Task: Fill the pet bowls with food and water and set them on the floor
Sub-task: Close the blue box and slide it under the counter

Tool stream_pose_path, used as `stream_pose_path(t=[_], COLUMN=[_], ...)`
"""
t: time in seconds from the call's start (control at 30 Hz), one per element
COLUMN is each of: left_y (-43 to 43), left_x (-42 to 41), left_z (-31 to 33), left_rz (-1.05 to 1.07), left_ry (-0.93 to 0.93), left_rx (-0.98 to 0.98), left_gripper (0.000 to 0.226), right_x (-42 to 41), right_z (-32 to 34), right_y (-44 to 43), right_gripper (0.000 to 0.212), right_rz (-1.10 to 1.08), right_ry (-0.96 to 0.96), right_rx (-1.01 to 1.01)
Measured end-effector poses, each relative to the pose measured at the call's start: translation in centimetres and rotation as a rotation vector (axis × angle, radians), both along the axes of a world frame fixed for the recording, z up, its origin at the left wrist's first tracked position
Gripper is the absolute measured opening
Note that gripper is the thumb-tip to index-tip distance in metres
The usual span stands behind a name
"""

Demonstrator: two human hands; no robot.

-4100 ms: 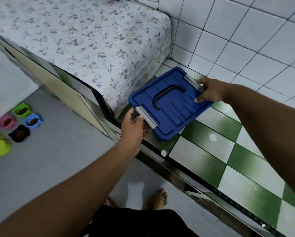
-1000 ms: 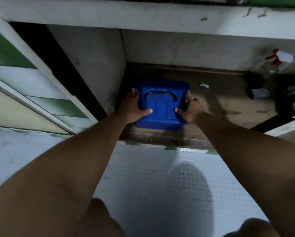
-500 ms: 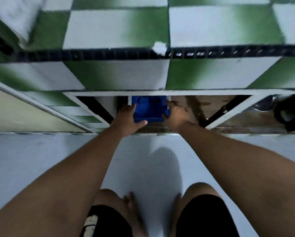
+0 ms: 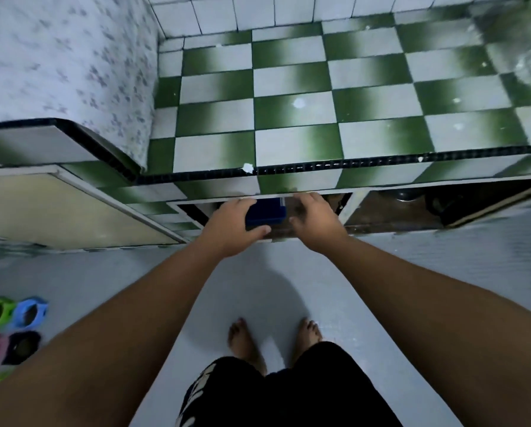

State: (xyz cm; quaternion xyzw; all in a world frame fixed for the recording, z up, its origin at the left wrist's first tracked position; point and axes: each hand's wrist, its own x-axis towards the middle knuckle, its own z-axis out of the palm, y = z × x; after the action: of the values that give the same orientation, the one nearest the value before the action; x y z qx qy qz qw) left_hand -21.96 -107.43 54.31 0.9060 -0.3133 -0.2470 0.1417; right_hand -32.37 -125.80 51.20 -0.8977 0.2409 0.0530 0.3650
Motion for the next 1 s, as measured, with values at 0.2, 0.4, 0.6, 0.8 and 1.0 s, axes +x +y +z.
stream_pose_path(t=[0.2,0.4,0.6,0.8,1.0], left_y=[-7.7,-16.4,-25.7,-34.8,-44.3], left_x=[-0.5,-1.0,-1.7,-0.7,0.6], left_z=[6.3,9.5,10.8,10.6,10.5], left_rz=[-0.086,-0.153,-0.224,-0.335,-0.445], left_ry=[-0.074,-0.111,-0.056,0.042,0.14], left_rx=[-0.122,-0.286,-0.39,-0.412,-0.411], left_gripper=[0.075,0.073,0.072,0.076,0.074], right_x=[-2.6,-5.5,-8.2,-9.4,-9.3], right_z=[7.8,12.4,14.2,15.2,16.6], right_y=[-8.3,-16.8,-22.8,-28.9,-35.0], right_gripper=[0.056,0.055,0.044,0.048,0.051], right_rz=[-0.017,-0.195,-0.375,-0.534,-0.682], right_ry=[-0.126,-0.188,-0.225,-0.219,-0.247], right_rx=[-0.139,-0.226,-0.248,-0.244,-0.233])
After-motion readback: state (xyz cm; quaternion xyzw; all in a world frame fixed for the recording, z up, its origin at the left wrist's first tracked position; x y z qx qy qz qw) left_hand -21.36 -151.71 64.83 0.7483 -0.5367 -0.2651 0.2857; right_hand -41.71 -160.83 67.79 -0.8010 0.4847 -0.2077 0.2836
